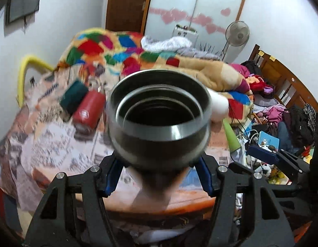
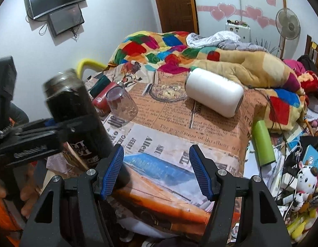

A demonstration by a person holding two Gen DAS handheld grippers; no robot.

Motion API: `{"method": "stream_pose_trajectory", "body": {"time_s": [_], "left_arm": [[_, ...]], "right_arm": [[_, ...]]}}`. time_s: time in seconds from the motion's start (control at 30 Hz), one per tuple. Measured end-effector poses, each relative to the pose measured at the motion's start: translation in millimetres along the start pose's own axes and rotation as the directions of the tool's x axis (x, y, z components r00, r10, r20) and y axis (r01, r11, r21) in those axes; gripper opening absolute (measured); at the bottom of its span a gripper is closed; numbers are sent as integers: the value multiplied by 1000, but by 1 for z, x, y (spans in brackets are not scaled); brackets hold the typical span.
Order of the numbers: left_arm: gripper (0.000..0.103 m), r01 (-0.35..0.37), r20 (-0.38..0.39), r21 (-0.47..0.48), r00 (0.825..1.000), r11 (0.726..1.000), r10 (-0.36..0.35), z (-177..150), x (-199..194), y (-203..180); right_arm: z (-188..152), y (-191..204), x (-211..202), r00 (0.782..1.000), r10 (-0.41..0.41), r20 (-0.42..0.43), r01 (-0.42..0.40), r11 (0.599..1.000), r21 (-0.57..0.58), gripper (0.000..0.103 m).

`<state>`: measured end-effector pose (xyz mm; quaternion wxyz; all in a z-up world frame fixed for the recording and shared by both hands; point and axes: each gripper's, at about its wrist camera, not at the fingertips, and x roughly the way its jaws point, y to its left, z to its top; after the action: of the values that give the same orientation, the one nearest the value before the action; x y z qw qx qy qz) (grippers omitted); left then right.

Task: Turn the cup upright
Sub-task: 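Rotate the held thermos with the left tool until its opening points up, then lower the thermos upright onto the surface and open the left tool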

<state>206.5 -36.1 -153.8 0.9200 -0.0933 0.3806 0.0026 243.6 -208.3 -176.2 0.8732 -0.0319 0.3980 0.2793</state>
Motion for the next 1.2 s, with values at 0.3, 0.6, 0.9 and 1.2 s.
{"method": "stream_pose_trajectory", "body": {"time_s": [0.3, 0.6, 0.9, 1.2], "left_arm": [[63, -29, 82, 73, 996, 997, 23, 34, 5, -8], [63, -57, -10, 84, 998, 995, 58, 25, 47, 4], [64, -41, -58, 104, 997, 994, 47, 19, 58, 3], [66, -9, -62, 166, 998, 986, 20, 12, 25, -2]], "right_arm": [[10, 0, -3, 999, -28, 42, 27, 1000, 6, 63], [10, 2, 6, 999, -37, 31, 37, 999, 4, 63], [11, 11, 6, 998, -54, 34, 55, 998, -7, 63], [17, 24, -25, 992, -71, 109, 72, 997, -2, 63]]}}
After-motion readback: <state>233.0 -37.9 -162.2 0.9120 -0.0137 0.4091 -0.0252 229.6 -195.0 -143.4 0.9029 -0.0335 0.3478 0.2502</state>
